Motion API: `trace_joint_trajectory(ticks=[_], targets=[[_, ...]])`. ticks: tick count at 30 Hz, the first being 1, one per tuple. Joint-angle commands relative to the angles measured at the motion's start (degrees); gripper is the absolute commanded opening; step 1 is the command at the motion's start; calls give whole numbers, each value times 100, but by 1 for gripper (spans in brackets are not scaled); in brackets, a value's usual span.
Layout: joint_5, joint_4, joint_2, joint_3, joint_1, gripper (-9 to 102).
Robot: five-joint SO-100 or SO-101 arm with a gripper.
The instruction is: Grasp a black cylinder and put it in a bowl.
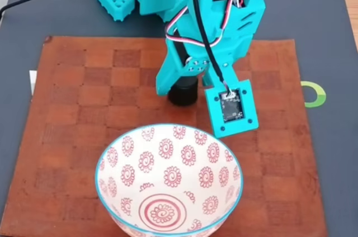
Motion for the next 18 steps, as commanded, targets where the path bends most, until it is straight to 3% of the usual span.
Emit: trace_joint_trajectory(ticks=[1,18], targets=[[26,35,35,-149,35,26],[18,35,9,-88,211,16]])
